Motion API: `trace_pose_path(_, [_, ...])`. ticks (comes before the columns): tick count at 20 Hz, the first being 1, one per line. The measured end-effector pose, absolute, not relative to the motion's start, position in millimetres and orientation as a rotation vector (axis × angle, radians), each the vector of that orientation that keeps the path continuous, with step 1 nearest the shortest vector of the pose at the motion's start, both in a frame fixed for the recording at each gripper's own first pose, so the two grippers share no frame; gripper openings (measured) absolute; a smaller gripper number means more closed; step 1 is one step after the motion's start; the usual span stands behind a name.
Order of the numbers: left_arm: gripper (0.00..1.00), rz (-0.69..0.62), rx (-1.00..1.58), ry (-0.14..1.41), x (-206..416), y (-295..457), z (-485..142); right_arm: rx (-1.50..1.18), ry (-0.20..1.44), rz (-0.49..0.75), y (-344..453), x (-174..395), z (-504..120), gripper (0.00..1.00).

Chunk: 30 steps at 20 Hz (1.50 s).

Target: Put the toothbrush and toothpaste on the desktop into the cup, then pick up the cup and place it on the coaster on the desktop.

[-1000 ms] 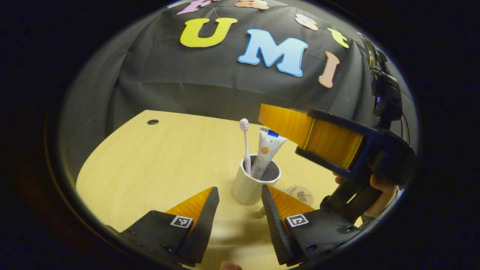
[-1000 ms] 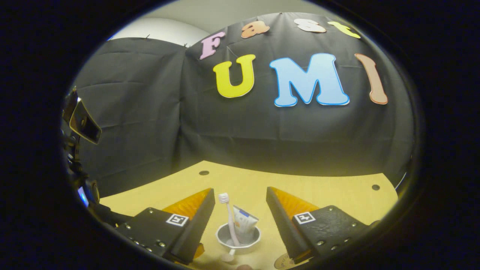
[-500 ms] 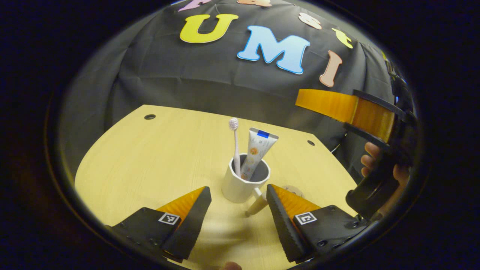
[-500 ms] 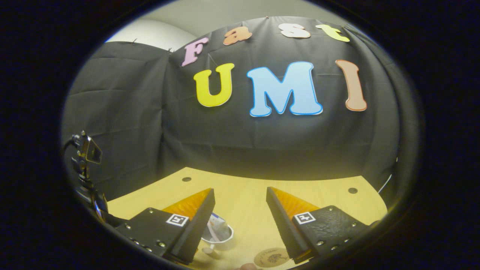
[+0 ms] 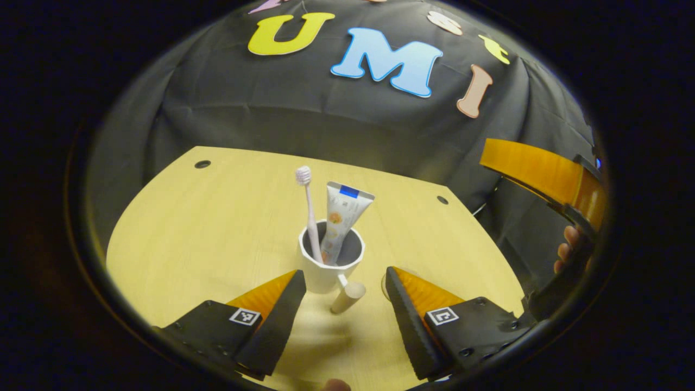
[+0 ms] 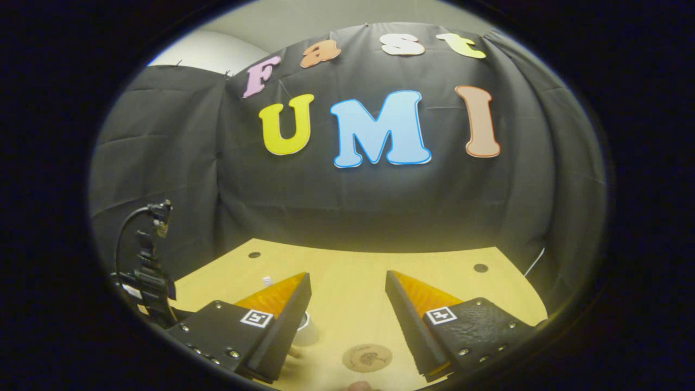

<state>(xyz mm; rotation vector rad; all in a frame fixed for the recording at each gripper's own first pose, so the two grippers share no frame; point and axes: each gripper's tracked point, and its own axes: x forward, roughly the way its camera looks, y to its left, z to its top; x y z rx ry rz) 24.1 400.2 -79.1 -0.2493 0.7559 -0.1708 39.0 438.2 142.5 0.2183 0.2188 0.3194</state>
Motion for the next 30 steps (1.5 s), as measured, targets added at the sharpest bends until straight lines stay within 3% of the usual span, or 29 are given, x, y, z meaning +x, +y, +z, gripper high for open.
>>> trace_pose_path(1, [1.0, -0.16, -0.244, 0.778, 26.0, 399.1, -83.7, 0.224, 0.223, 0.313, 432.0, 35.2, 143.0, 0.85])
trace_pose_path(4, [1.0, -0.129, -0.233, 0.856, 28.7, 396.6, -98.4, 0.241, 0.241, 0.283, 411.4, 27.0, 138.6, 0.87])
trace_pose_path(5, [0.96, -0.115, -0.232, 0.887, 30.2, 395.2, -104.8, 0.249, 0.249, 0.27, 404.3, 24.4, 136.3, 0.87])
trace_pose_path(6, [1.0, -0.105, -0.236, 0.915, 31.3, 394.5, -110.4, 0.254, 0.259, 0.259, 399.0, 22.5, 132.5, 0.85])
trace_pose_path(7, [0.91, -0.091, -0.237, 0.945, 32.2, 394.2, -115.3, 0.257, 0.275, 0.247, 392.3, 20.9, 127.6, 0.85])
trace_pose_path(8, [0.96, -0.074, -0.234, 0.978, 33.3, 395.1, -121.1, 0.259, 0.295, 0.236, 385.7, 18.9, 121.0, 0.87])
trace_pose_path(13, [0.89, -0.017, -0.223, 1.09, 39.1, 401.7, -146.4, 0.282, 0.354, 0.177, 352.8, 8.9, 102.4, 0.87])
trace_pose_path(16, [0.93, 0.004, -0.231, 1.123, 42.3, 402.8, -151.4, 0.286, 0.381, 0.145, 335.7, 6.3, 91.7, 0.87])
trace_pose_path(19, [0.74, 0.026, -0.219, 1.137, 44.9, 403.9, -157.0, 0.304, 0.409, 0.127, 324.6, 4.1, 82.7, 0.87])
trace_pose_path(20, [0.8, 0.033, -0.215, 1.141, 45.5, 403.5, -158.4, 0.312, 0.418, 0.122, 322.3, 3.2, 79.3, 0.87])
trace_pose_path(21, [0.76, 0.037, -0.211, 1.147, 45.8, 403.8, -160.5, 0.318, 0.423, 0.12, 320.2, 2.1, 78.1, 0.87])
trace_pose_path(22, [0.8, 0.044, -0.207, 1.15, 46.2, 404.2, -161.0, 0.321, 0.425, 0.117, 318.2, 1.1, 77.6, 0.87])
trace_pose_path(23, [0.75, 0.046, -0.203, 1.154, 46.9, 403.8, -161.7, 0.319, 0.425, 0.114, 316.0, 0.3, 77.3, 0.87])
trace_pose_path(28, [0.71, 0.055, -0.186, 1.169, 42.6, 403.2, -163.6, 0.314, 0.428, 0.11, 308.5, -4.0, 75.9, 0.87])
trace_pose_path(30, [0.63, 0.06, -0.184, 1.171, 41.9, 403.5, -162.3, 0.319, 0.435, 0.108, 307.2, -5.3, 73.8, 0.87])
